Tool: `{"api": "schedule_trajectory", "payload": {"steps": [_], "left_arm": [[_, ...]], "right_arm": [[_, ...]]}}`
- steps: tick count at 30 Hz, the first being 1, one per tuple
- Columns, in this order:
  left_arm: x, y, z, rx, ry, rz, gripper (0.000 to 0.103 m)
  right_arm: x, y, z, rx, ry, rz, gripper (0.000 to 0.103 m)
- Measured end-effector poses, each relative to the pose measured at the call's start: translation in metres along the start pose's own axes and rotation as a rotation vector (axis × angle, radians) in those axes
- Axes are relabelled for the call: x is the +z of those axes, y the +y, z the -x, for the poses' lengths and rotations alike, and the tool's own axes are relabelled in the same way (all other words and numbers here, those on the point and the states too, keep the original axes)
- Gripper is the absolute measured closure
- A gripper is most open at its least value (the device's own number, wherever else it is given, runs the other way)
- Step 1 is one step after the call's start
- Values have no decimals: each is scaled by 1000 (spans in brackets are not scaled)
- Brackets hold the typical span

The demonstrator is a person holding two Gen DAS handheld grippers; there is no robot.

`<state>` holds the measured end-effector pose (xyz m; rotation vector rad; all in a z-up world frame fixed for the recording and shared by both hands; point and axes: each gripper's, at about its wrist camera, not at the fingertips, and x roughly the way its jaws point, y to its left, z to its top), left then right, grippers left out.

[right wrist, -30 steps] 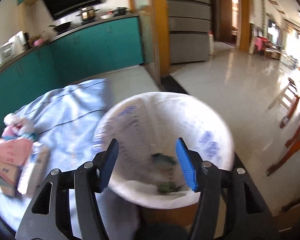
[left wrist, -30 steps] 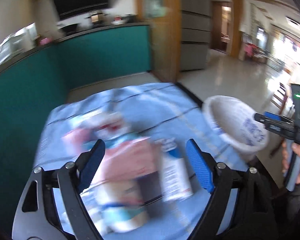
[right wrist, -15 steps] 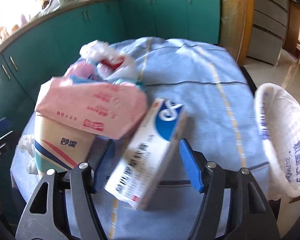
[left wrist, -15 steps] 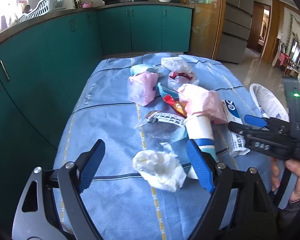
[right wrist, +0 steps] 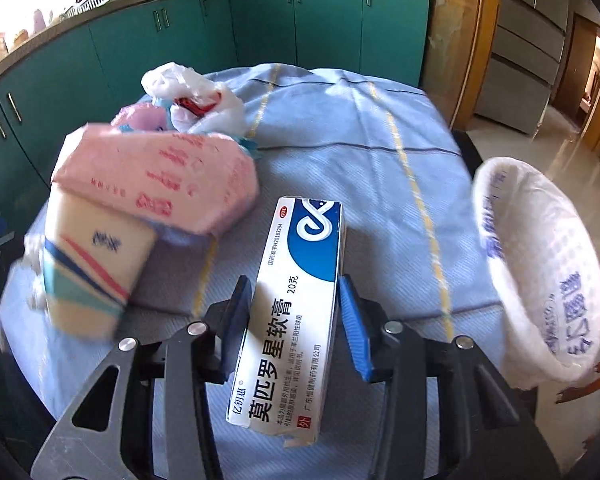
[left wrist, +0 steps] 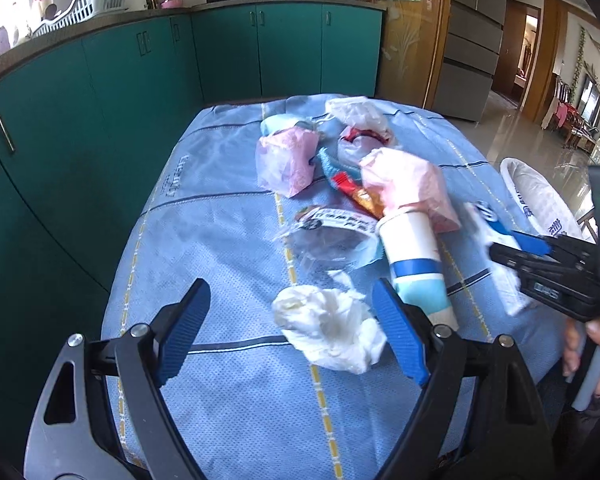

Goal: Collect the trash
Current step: 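Grasp the crumpled tissue with the left tool while the right tool grasps the ointment box, then carry tissue and box to the wastebasket and open both tools over it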

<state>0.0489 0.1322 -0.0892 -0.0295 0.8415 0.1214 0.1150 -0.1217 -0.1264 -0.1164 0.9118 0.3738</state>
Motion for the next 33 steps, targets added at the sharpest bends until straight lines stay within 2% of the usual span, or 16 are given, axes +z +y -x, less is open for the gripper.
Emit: {"api": "schedule_trajectory", "payload": {"steps": [3,4,9,13,15,16,17,20,24,25,26,27,33], "left_arm": [[-2,17,-6,5,13,35,23],[-3,24,-9,9,24,55,25],[-9,41,-14,-77,67,126,26],[-9,17,-15,-166,79,64,26],[-10,4,-19,-172,91,24,27],[-12,-2,-23,-167,104,8,30],[-13,-4,-27,-172,118,6,41],[-17,-4,-37,-193,139,36,47],[-17,-1,-31,-196,117,39,61],[-17,0,-28,-193,112,39,62],[-17,1,-25,-187,105,39,63],[-17,2,-23,-179,99,38,64],[-7,9,5,-135,25,35,66]], "right_arm": [[-11,-7,8,-20,13,-3,55],[-13,-8,11,-28,10,-6,50],[-18,-12,16,-37,5,-15,42],[-17,-6,13,-40,3,-5,41],[-16,-2,10,-47,5,7,41],[-17,0,10,-49,4,12,41],[-16,2,8,-51,4,17,41],[-14,4,0,-78,11,25,41],[-14,4,-9,-91,28,15,41],[-14,3,-10,-83,25,10,42],[-15,2,-9,-77,19,7,55],[-15,1,-8,-66,12,0,63],[-14,-10,12,-36,-52,-36,64]]}}
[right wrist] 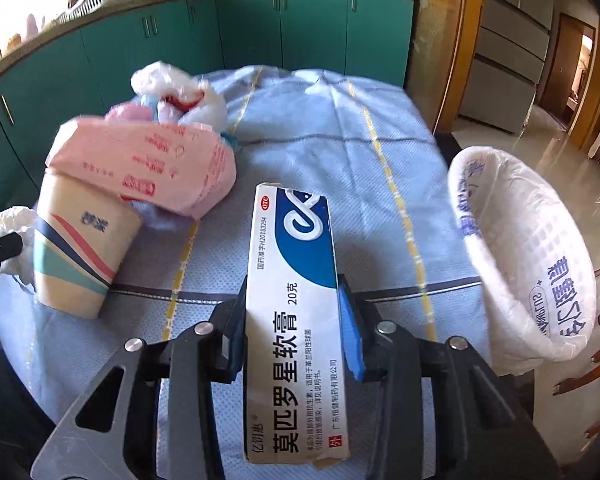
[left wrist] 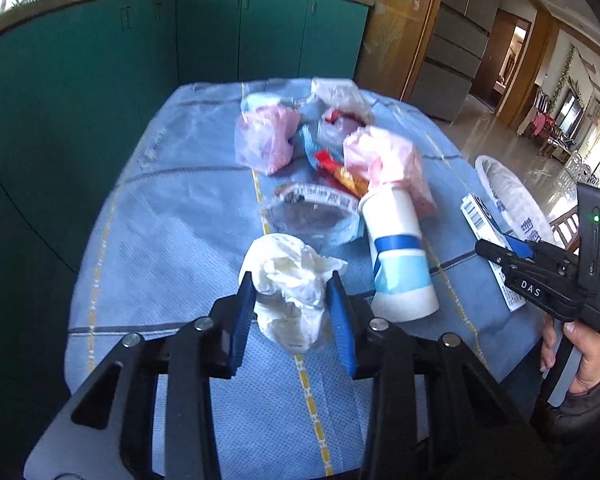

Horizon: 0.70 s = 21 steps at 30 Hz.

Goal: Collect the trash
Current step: 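Carry tissue and box to the wastebasket and open both tools over it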

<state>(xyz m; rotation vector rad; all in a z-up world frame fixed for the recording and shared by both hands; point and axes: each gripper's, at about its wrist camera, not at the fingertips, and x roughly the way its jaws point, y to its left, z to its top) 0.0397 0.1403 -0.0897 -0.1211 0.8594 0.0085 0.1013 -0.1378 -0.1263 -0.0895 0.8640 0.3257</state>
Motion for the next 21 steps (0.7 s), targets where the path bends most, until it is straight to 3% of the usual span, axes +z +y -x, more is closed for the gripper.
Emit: {"api": "schedule_trajectory", "payload": {"steps": [4,9,16,21], "left_arm": [[13,-7,26,37,-91,-33,66],[33,-34,50,-3,-174,-93,66],[64,-102,44,-163,-211,-206,66],[85,-176,0,-296,-143,-288,66]], "right_arm": [[8,-16,26,-26,-63,-23,64],[18,-49,60,-92,-150,-58,64],[23,-124,98,-248,-233,-164,64],[10,-166,100,-301,-224,-228,64]]}}
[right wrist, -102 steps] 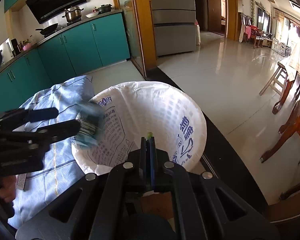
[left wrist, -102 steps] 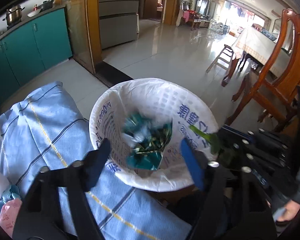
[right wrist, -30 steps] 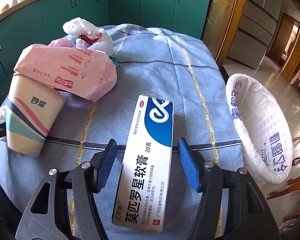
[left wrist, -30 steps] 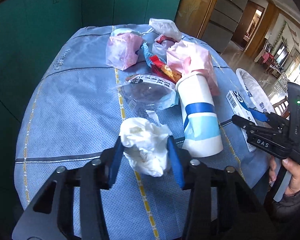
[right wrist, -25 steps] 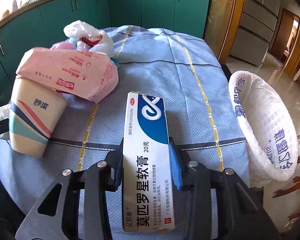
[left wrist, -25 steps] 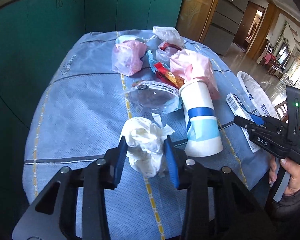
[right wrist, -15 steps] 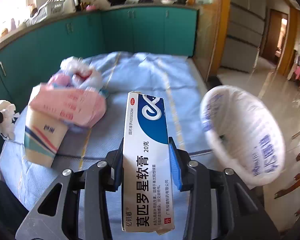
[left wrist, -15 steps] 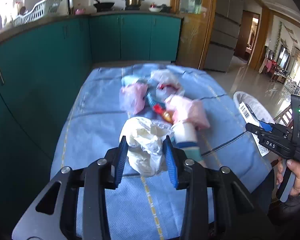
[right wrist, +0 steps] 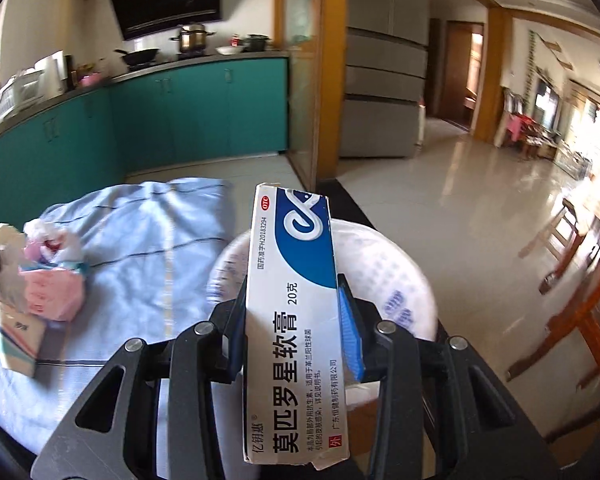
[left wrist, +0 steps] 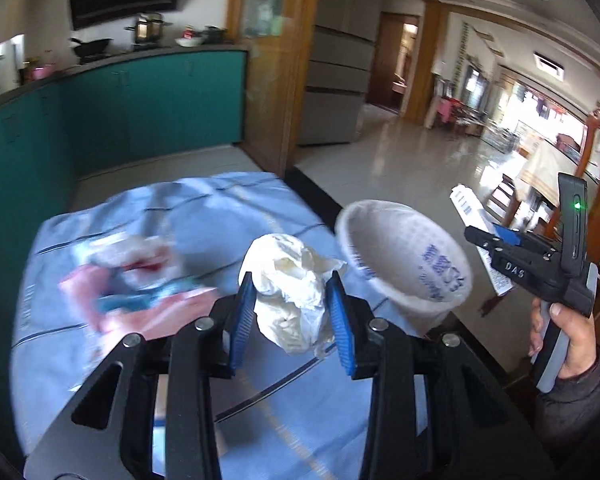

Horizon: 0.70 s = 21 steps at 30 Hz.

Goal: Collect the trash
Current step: 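Carry tissue and box to the wastebasket and open both tools over it, then grasp the white paper cup with the left tool while the right tool grasps the pink bag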

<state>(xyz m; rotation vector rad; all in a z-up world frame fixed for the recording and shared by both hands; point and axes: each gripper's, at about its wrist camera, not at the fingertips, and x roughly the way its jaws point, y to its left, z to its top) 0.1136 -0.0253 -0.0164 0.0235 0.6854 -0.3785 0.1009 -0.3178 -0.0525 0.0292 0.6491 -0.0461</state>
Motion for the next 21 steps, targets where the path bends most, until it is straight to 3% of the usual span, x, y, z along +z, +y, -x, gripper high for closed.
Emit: {"api": "schedule_trajectory", "payload": {"steps": [6,10,13,15,19,21], "left_arm": [[25,-79,-95,-122,89,-112,66],[30,-123,-150,-208,89,-144,60],[20,-149,-196,-184,148,-165,51],[15,-154,-208,-148,159,-165,33],[15,-139,-191,-107,125,-134,25],[19,-121,-171,-38,96,-126,25]], "right_arm": [[-17,-32,-10,-36,40,-53,64],[-30,-44,-14,-42,63,-75,64],[-37,-51,-16,-44,77,-85,64],[-40,-53,-18,-42,84,-92,64],[-40,-56,-26,-34,89,-96,64],[-35,-55,-31,-25,85,-97,64]]}}
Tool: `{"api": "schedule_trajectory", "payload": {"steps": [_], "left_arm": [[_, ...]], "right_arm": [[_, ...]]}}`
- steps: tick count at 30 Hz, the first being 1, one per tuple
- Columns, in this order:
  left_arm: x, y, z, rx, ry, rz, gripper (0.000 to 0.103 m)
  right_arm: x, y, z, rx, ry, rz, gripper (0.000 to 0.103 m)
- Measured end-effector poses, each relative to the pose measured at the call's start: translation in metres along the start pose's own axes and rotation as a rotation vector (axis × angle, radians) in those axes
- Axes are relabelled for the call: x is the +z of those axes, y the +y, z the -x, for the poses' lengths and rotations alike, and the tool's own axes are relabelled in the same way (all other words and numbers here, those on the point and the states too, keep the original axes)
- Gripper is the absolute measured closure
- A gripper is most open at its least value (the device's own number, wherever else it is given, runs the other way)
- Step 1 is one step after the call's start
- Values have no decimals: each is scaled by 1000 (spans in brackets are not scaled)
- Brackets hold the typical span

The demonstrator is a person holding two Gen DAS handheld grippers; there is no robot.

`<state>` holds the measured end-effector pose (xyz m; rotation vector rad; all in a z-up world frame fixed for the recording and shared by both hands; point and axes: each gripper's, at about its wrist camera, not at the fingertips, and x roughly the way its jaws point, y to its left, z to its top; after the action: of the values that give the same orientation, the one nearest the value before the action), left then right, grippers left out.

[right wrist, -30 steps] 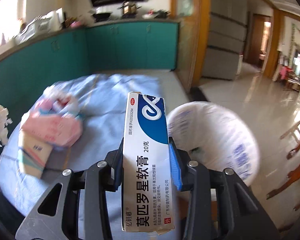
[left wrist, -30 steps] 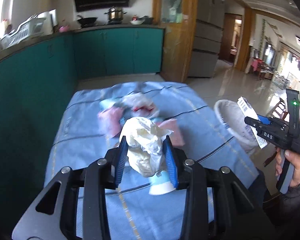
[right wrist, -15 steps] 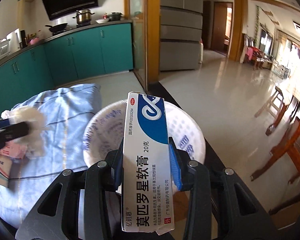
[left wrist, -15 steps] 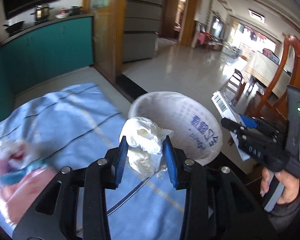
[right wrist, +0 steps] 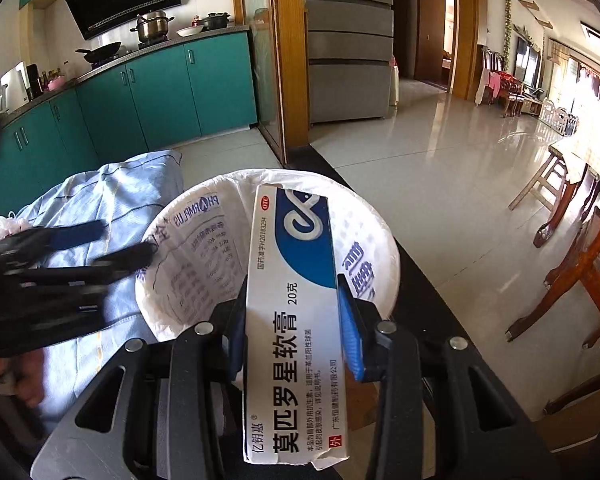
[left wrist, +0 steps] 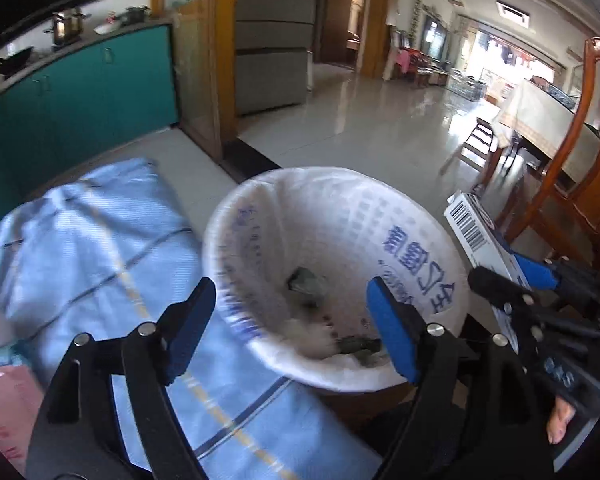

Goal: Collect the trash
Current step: 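Grasp the white paper cup with the left tool while the right tool grasps the pink bag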

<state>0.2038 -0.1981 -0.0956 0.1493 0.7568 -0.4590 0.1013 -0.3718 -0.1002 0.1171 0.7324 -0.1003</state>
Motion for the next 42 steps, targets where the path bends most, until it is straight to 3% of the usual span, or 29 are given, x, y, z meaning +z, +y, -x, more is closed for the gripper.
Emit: {"api": "schedule_trajectory", "payload": {"steps": [4,8,10,13,16,20,23,28,30,31,32,37,42], "left_arm": [[-12,35,58,130,-62,34,24],[-40,71,117,255,-129,87,21],[-64,97,152,335,-152,125,18],[-101,140,186,452,-118,182,17],[-139,179,205,540,-18,262,17],[-181,213,231,575,41,373,17],[-201,225,250,593,47,411,17],[-223,230,272,597,33,446,17],[-230,236,278,589,22,464,17],[-234,237,279,587,19,471,17],[-237,240,279,580,15,480,17],[-247,250,279,539,16,528,16],[-248,245,274,479,15,525,15]], "right_arm": [[17,8,-18,-13,-4,11,63],[28,22,-27,-17,-1,14,34],[30,38,-25,14,-10,39,31],[27,76,-20,81,-11,111,25],[19,133,-16,217,12,204,22],[6,219,-13,325,40,406,16],[-15,287,-9,357,27,659,16],[-35,349,-8,401,-2,881,16],[-35,358,-6,465,17,904,20],[-35,361,-6,503,32,901,32],[-34,363,-6,548,66,888,36],[-34,365,-8,608,133,858,66],[-27,345,3,590,131,742,70]]}}
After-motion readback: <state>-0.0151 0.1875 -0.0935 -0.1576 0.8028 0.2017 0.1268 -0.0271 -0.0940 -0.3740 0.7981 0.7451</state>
